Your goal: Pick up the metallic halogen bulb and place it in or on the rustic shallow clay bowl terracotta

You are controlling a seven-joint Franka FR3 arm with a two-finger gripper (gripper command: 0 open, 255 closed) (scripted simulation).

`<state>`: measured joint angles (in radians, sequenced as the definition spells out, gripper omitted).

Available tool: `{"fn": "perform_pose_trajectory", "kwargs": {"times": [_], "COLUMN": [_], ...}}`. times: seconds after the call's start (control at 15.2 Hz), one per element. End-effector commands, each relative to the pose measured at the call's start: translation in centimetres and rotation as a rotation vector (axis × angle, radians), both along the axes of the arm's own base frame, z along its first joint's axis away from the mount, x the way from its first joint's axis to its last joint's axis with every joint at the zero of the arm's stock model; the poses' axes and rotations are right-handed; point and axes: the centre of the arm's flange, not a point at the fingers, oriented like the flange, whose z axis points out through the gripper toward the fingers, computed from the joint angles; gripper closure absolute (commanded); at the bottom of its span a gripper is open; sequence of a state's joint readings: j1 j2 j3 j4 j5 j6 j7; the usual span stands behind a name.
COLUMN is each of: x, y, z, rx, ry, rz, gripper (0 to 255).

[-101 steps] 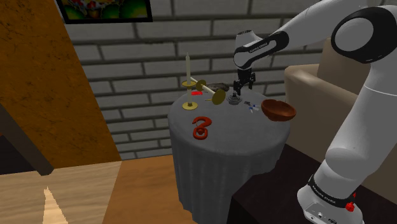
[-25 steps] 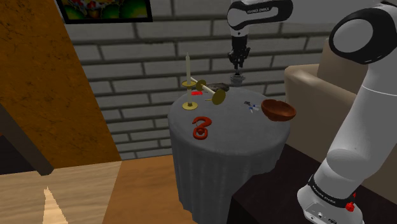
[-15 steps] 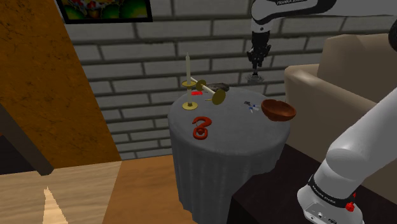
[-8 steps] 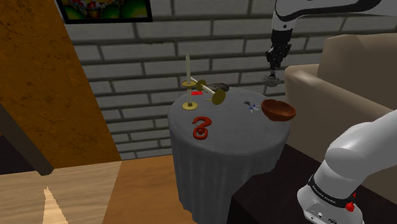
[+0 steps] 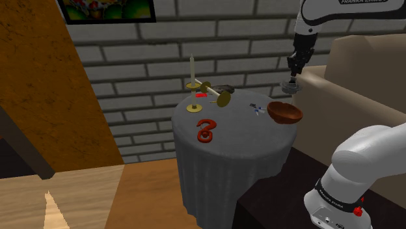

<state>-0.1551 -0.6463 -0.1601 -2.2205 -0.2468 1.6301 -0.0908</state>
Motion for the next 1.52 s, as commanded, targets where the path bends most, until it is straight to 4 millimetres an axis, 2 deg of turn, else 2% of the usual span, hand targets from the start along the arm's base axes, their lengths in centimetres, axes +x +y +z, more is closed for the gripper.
{"fn": "perform_pose_trajectory", "kwargs": {"times": [0.0,0.99,1.45], "x": [0.0,0.0,0.0], "y": [0.0,0.0,0.0], "z": [-1.0,-9.0,-9.2], "rx": [0.0,0.0,0.0], "ry": [0.0,0.0,0.0], "rz": [0.0,0.0,0.0], "gripper": [255,255,255]}}
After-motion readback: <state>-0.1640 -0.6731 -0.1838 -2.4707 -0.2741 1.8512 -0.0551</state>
